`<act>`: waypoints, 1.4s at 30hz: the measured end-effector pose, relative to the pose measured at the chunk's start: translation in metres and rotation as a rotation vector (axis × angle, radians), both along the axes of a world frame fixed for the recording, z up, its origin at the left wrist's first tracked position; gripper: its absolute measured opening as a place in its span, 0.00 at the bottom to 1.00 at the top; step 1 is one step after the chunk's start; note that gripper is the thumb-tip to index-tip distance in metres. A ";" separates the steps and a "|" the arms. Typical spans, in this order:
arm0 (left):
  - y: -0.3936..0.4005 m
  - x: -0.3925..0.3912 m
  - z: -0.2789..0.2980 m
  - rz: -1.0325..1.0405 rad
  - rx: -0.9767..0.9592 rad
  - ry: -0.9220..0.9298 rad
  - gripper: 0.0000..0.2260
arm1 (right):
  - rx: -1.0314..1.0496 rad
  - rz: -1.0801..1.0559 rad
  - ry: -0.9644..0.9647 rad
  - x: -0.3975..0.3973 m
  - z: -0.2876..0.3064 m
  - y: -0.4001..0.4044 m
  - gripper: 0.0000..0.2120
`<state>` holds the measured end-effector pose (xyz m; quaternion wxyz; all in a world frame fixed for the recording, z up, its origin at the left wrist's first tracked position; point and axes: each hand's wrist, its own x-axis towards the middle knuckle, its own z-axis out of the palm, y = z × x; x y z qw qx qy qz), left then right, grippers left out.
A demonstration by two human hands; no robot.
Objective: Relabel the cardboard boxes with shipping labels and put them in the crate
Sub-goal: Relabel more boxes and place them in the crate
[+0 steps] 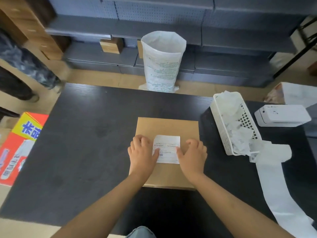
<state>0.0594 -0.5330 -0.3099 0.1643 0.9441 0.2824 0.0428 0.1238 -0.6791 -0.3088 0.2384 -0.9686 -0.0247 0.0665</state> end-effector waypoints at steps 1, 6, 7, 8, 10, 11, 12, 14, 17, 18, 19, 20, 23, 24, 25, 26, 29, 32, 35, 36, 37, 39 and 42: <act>0.000 -0.002 0.000 -0.024 0.006 -0.058 0.17 | -0.017 0.035 -0.051 -0.001 0.001 0.000 0.16; -0.004 -0.001 -0.004 -0.630 0.114 -0.144 0.25 | -0.126 0.551 -0.209 -0.004 -0.005 0.003 0.25; -0.004 0.002 -0.005 -0.690 0.088 -0.076 0.25 | -0.158 0.603 -0.188 -0.003 -0.008 0.003 0.27; -0.004 0.003 -0.007 -0.693 0.059 0.001 0.24 | -0.194 0.625 -0.153 -0.003 -0.011 0.004 0.28; 0.001 0.003 -0.014 -0.632 0.031 0.149 0.25 | -0.262 0.627 -0.068 -0.001 -0.020 0.002 0.29; 0.004 0.003 -0.018 -0.612 0.048 0.178 0.26 | -0.290 0.627 -0.053 -0.001 -0.023 0.000 0.30; 0.006 0.002 -0.021 -0.612 0.076 0.191 0.27 | -0.314 0.626 -0.049 -0.001 -0.026 -0.001 0.30; 0.007 0.001 -0.024 -0.619 0.086 0.207 0.28 | -0.364 0.623 -0.051 -0.002 -0.026 0.000 0.31; 0.006 0.001 -0.025 -0.593 0.077 0.209 0.27 | -0.413 0.615 -0.038 -0.003 -0.024 0.001 0.32; 0.007 0.001 -0.025 -0.574 0.073 0.212 0.28 | -0.413 0.620 -0.026 -0.002 -0.023 0.001 0.31; 0.008 0.001 -0.025 -0.550 0.064 0.217 0.29 | -0.408 0.627 -0.015 -0.001 -0.022 0.002 0.31; 0.012 -0.001 -0.024 -0.523 0.057 0.220 0.30 | -0.403 0.634 -0.007 -0.001 -0.021 0.002 0.31; 0.022 -0.005 -0.024 -0.483 0.078 0.213 0.32 | -0.394 0.624 -0.014 0.000 -0.019 -0.006 0.31; 0.024 -0.006 -0.024 -0.482 0.083 0.209 0.31 | -0.402 0.630 -0.015 0.000 -0.020 -0.010 0.31; 0.025 -0.006 -0.024 -0.481 0.081 0.201 0.31 | -0.417 0.641 -0.013 0.000 -0.020 -0.014 0.32; 0.024 -0.007 -0.023 -0.479 0.078 0.195 0.30 | -0.433 0.649 -0.011 0.000 -0.021 -0.016 0.32; 0.022 -0.006 -0.024 -0.470 0.088 0.206 0.30 | -0.456 0.653 -0.008 0.001 -0.023 -0.015 0.32; 0.024 -0.005 -0.026 -0.476 0.076 0.222 0.31 | -0.429 0.666 -0.001 0.003 -0.023 -0.015 0.32; 0.031 -0.005 -0.021 -0.521 0.068 0.211 0.32 | -0.343 0.702 0.011 0.006 -0.019 -0.022 0.32; 0.034 -0.008 -0.019 -0.524 0.082 0.201 0.32 | -0.329 0.720 -0.007 0.006 -0.018 -0.026 0.32; 0.035 -0.012 -0.018 -0.525 0.109 0.195 0.32 | -0.333 0.740 -0.038 0.006 -0.017 -0.031 0.31; 0.036 -0.021 -0.017 -0.542 0.147 0.210 0.31 | -0.359 0.783 -0.073 0.004 -0.017 -0.038 0.30; 0.036 -0.029 -0.021 -0.544 0.131 0.247 0.30 | -0.390 0.803 -0.049 0.001 -0.020 -0.041 0.29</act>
